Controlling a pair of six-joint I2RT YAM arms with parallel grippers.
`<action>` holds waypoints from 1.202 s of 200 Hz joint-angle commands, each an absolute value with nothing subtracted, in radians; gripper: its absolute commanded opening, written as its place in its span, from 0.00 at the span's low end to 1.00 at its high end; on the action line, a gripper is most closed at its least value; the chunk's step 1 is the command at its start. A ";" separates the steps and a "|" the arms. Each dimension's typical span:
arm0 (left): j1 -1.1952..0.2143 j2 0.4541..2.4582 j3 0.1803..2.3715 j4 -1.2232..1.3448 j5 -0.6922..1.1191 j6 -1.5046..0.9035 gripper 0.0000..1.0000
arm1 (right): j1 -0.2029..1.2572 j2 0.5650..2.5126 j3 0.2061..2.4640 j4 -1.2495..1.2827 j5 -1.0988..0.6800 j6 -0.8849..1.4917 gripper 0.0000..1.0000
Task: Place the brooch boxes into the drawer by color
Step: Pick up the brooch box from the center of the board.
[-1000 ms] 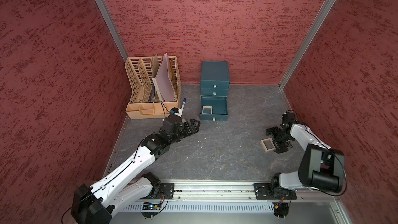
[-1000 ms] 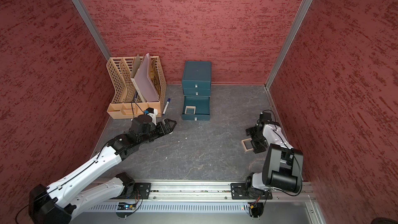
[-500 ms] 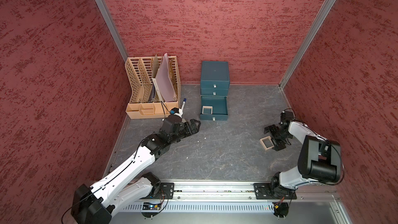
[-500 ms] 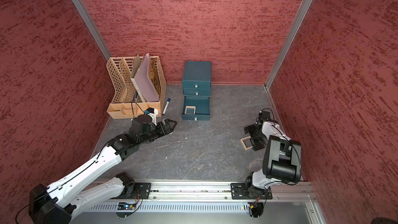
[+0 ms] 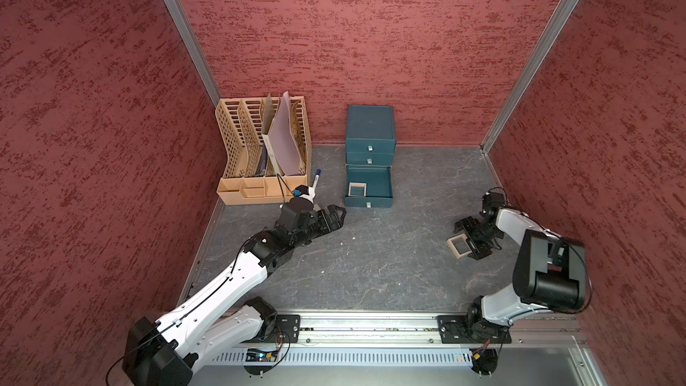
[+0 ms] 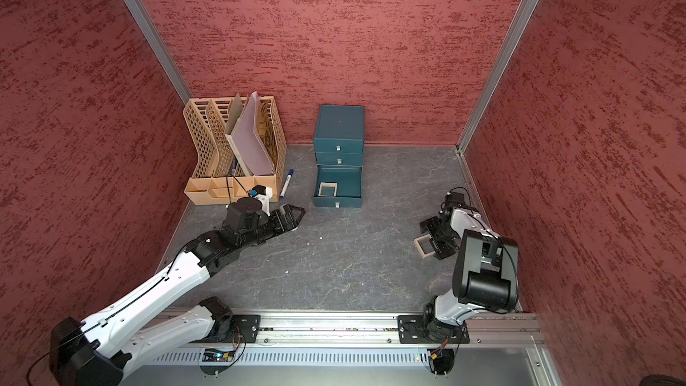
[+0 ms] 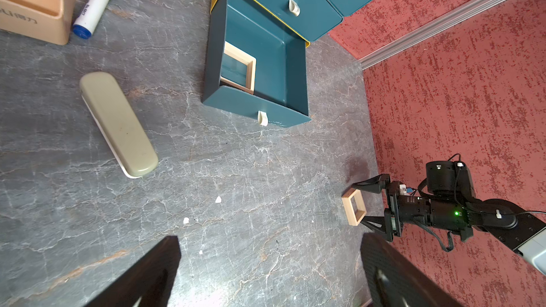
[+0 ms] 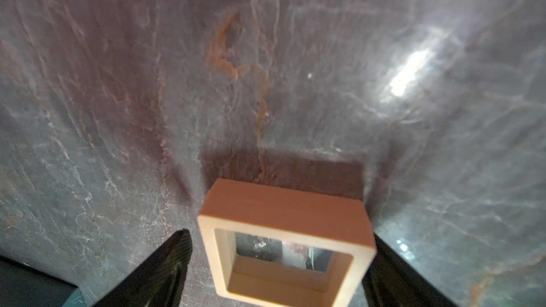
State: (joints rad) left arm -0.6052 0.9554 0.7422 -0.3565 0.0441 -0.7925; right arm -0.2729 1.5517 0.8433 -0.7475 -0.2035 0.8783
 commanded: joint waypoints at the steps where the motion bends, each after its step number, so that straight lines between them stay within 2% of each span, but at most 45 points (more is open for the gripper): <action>1: -0.606 0.957 0.752 -0.342 0.045 -0.784 1.00 | -0.273 1.572 0.845 -0.742 -0.200 0.857 0.90; 43: -0.607 0.954 0.753 -0.349 0.043 -0.784 1.00 | -0.253 1.579 0.845 -0.740 -0.197 0.860 0.88; 83: -0.607 0.950 0.752 -0.350 0.041 -0.785 1.00 | -0.242 1.578 0.855 -0.755 -0.169 0.859 0.80; 113: -0.608 0.946 0.746 -0.353 0.041 -0.786 1.00 | -0.231 1.577 0.865 -0.762 -0.160 0.862 0.78; 181: -0.607 0.948 0.747 -0.353 0.043 -0.787 1.00 | -0.203 1.536 0.872 -0.778 -0.127 0.871 0.65; 240: -0.606 0.966 0.747 -0.354 0.049 -0.791 1.00 | -0.091 1.461 0.965 -0.837 -0.044 0.808 0.59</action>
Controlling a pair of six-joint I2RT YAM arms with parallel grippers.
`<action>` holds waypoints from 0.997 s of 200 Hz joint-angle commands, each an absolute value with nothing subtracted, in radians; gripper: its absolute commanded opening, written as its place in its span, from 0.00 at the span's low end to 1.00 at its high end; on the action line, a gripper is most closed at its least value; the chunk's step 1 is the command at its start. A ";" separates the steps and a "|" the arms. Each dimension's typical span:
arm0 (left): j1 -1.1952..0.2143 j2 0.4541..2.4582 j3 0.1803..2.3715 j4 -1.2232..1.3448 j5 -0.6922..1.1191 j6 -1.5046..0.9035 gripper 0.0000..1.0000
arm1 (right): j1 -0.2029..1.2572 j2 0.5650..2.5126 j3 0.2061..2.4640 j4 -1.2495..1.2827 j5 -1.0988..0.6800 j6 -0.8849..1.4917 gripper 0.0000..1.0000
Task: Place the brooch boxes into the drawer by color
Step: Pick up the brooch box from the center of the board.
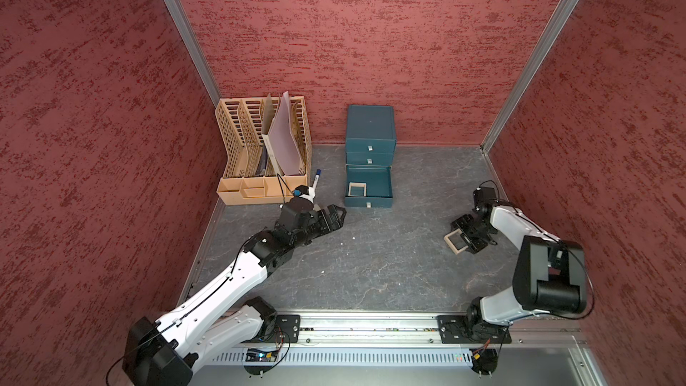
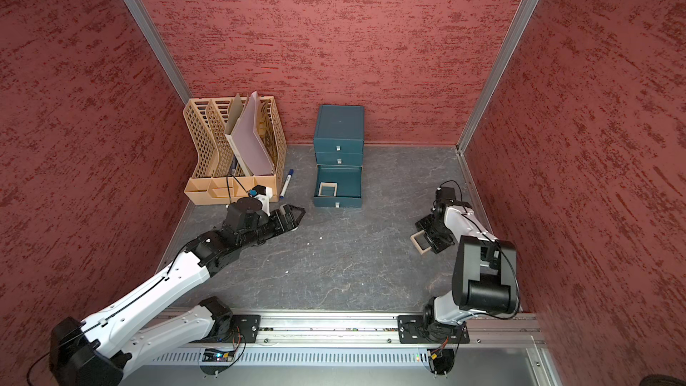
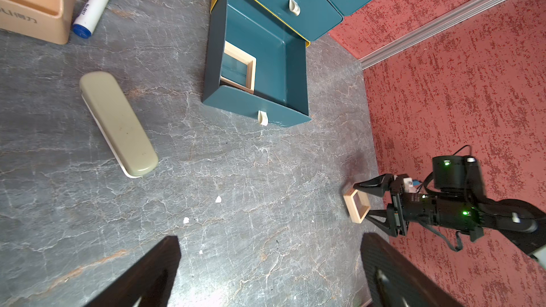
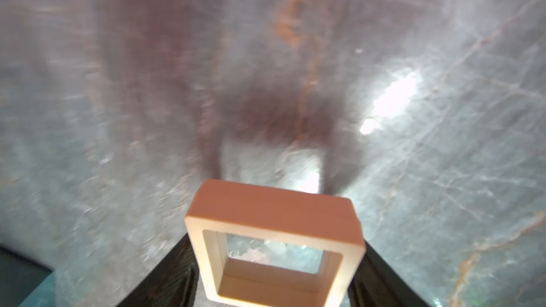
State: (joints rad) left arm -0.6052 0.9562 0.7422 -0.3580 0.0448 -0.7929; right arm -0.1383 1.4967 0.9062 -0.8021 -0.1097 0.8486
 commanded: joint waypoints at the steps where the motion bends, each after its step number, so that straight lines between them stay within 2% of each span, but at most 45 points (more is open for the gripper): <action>1: -0.606 0.967 0.747 -0.353 0.049 -0.790 1.00 | -0.088 1.461 0.966 -0.837 -0.043 0.807 0.59; 100: -0.540 0.960 0.742 -0.359 0.083 -0.838 1.00 | 0.168 1.505 1.246 -0.949 0.002 0.614 0.54; 199: -0.485 1.001 0.797 -0.400 0.134 -0.857 1.00 | 0.394 1.708 1.592 -0.985 0.030 0.528 0.52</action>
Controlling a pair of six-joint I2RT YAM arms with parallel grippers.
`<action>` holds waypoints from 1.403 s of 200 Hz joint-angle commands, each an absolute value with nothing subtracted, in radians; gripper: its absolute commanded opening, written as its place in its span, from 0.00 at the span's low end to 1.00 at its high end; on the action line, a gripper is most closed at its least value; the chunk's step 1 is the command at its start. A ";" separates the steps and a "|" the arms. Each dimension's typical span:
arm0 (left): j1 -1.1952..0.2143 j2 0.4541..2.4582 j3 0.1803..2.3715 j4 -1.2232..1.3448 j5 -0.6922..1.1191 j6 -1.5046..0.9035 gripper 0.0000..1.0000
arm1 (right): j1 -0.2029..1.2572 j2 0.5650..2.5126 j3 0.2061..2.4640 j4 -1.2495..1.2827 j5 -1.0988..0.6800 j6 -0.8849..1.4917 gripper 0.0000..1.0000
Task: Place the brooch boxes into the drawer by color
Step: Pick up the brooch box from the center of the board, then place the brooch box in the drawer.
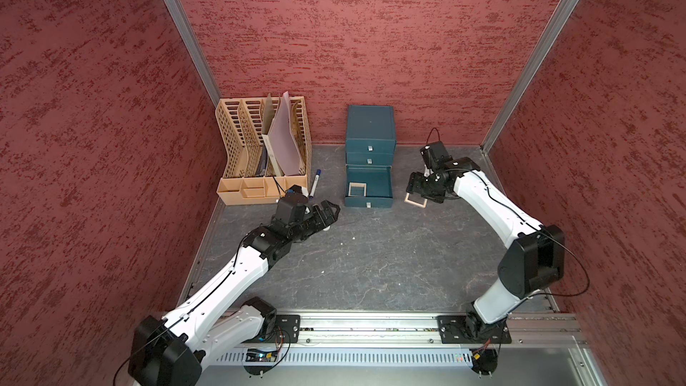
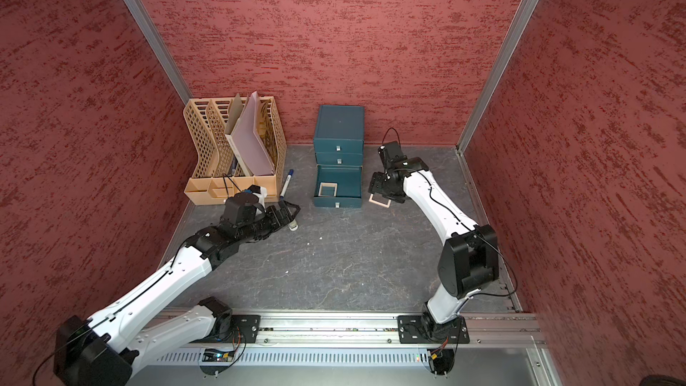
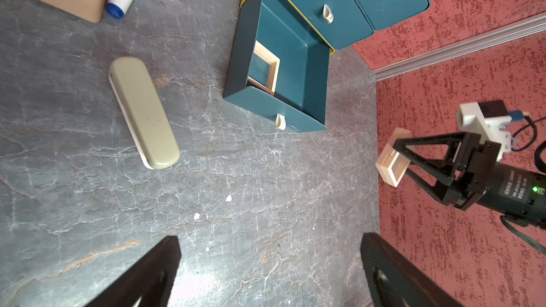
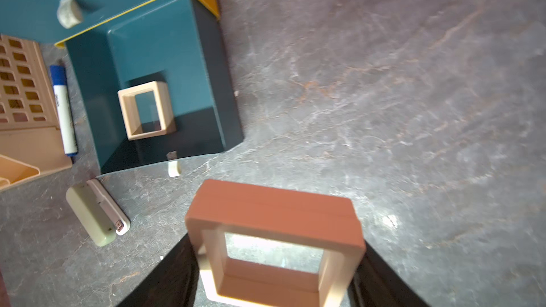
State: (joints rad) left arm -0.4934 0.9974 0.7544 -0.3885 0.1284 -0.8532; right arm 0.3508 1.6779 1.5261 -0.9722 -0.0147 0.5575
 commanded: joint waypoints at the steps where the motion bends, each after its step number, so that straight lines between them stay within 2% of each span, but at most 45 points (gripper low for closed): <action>1: -0.485 1.002 0.798 -0.399 0.134 -0.857 1.00 | 0.396 1.710 1.595 -0.985 0.031 0.528 0.52; 44: -0.472 1.021 0.819 -0.396 0.140 -0.865 1.00 | 0.455 1.841 1.725 -0.990 0.064 0.504 0.52; 128: -0.471 1.019 0.855 -0.430 0.132 -0.862 1.00 | 0.476 2.030 1.897 -0.958 0.087 0.500 0.52; 280: -0.449 0.930 0.869 -0.461 0.075 -0.863 1.00 | 0.514 2.193 1.985 -0.881 0.146 0.446 0.51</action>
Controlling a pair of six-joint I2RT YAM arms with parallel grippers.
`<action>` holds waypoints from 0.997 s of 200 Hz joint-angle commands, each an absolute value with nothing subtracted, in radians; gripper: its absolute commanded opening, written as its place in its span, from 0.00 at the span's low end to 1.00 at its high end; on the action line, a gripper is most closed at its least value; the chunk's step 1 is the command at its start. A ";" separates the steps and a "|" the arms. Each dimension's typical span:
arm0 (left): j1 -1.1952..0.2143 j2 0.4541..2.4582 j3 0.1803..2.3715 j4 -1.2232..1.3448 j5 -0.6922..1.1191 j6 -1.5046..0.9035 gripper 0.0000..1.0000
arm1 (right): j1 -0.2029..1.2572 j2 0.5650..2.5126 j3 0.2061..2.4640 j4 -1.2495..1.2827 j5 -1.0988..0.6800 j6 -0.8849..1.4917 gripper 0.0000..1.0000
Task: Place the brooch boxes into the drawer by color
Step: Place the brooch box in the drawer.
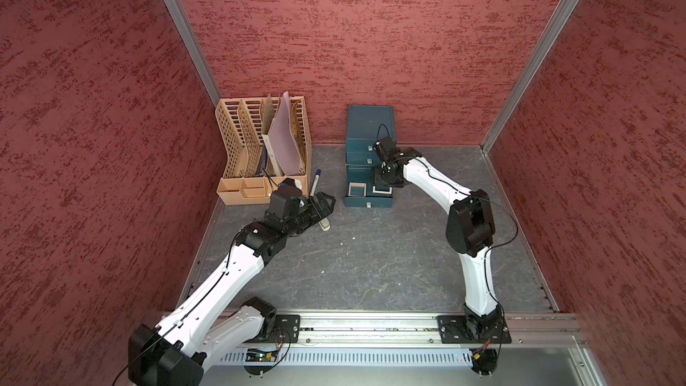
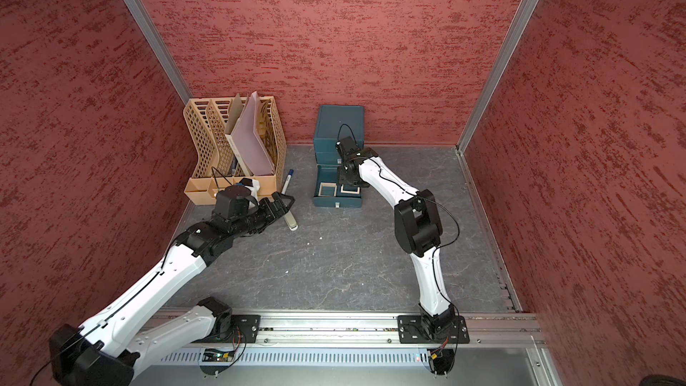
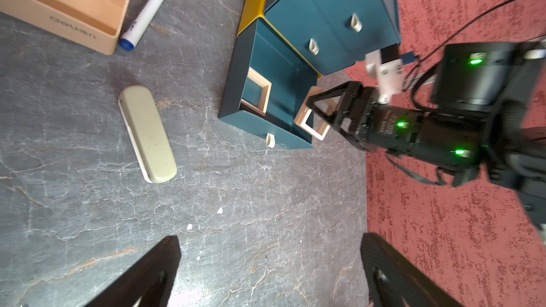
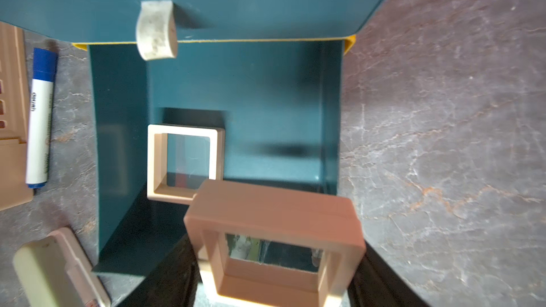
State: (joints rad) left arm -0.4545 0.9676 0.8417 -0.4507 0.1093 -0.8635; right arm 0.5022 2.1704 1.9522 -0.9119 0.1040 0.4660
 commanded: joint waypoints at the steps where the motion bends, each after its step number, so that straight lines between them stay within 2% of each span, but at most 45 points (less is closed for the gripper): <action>1: -0.449 0.927 0.869 -0.461 0.074 -0.863 1.00 | 0.515 2.194 1.985 -0.881 0.146 0.446 0.51; 52: -0.449 0.875 0.850 -0.443 0.043 -0.861 1.00 | 0.521 2.248 2.027 -0.909 0.169 0.443 0.51; 199: -0.471 0.882 0.839 -0.442 0.067 -0.871 1.00 | 0.518 2.390 2.143 -0.965 0.150 0.471 0.53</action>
State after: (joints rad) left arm -0.4660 0.8825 0.8436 -0.4492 0.0658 -0.8669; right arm 0.5140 2.3718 2.1033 -0.9398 0.1421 0.4610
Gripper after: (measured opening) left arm 0.996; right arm 0.741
